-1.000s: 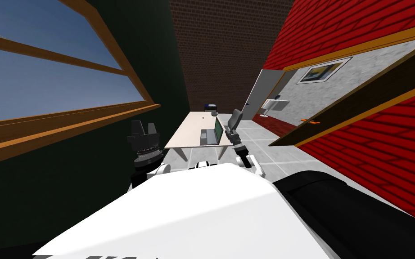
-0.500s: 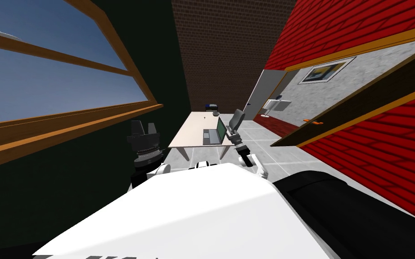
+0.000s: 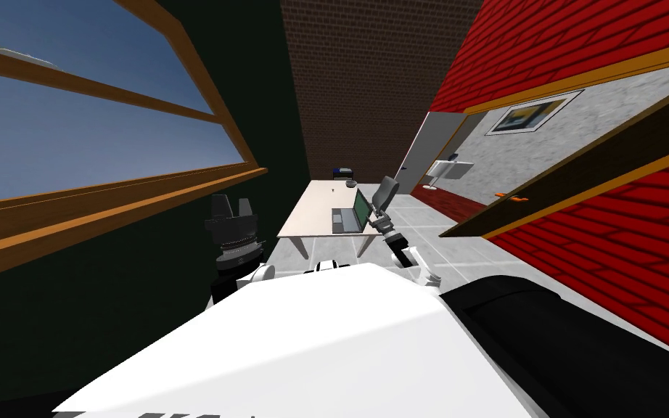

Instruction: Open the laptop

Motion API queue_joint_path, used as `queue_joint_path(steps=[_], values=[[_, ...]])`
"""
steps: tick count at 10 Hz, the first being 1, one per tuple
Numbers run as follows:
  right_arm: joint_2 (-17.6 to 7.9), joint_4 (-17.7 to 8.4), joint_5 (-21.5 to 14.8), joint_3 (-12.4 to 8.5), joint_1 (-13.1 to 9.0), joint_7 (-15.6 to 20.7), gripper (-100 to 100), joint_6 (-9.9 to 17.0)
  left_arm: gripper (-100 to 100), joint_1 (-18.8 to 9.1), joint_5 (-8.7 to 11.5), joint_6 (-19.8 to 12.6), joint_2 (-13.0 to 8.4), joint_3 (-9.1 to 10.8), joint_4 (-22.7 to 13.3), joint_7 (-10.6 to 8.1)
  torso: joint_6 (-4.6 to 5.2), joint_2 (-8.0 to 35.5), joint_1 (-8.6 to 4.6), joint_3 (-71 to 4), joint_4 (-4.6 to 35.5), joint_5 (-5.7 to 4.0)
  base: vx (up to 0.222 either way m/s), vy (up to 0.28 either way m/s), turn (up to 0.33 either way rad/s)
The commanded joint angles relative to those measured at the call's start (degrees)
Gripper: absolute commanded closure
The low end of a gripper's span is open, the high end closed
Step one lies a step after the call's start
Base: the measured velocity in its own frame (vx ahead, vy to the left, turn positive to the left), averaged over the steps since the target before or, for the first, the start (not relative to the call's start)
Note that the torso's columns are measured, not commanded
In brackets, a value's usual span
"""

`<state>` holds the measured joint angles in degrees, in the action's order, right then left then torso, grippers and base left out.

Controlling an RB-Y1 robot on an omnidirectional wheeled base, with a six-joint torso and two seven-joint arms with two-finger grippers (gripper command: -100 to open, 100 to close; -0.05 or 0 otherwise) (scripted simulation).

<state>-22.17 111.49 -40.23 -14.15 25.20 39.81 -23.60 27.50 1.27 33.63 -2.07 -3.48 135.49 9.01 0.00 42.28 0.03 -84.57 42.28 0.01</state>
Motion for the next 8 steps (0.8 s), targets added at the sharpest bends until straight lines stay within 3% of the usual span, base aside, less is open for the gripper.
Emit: queue_joint_path(steps=[1,6,7,8], values=[[-2.92,-1.68,-3.24,-1.23,-0.24,3.33,-100,0.69,0,0.0,0.0,0.0,0.0,0.0,0.0,0.0,0.0,0.02,-0.03,0.01,0.0,-0.01,-0.003,0.079,0.018],[-6.59,-4.5,-8.6,-3.27,-0.73,8.6,-100,1.85,0,0.0,0.0,0.0,0.0,0.0,0.0,0.0,0.0,-0.04,-0.07,-0.02,-0.01,-0.02,0.005,0.074,0.017],[-6.23,-4.42,-7.98,-3.01,-0.88,7.96,-100,1.67,0,0.0,0.0,0.0,0.0,0.0,0.0,0.0,0.01,0.0,-0.03,0.0,0.0,-0.01,0.0,0.032,-0.001],[-7.9,-4.09,-7.75,-3.65,-0.68,6.86,-100,2.46,0,0.0,0.0,0.0,-0.01,0.01,0.0,0.0,0.0,0.03,-0.13,0.02,0.01,-0.03,0.119,0.022,0.041]])
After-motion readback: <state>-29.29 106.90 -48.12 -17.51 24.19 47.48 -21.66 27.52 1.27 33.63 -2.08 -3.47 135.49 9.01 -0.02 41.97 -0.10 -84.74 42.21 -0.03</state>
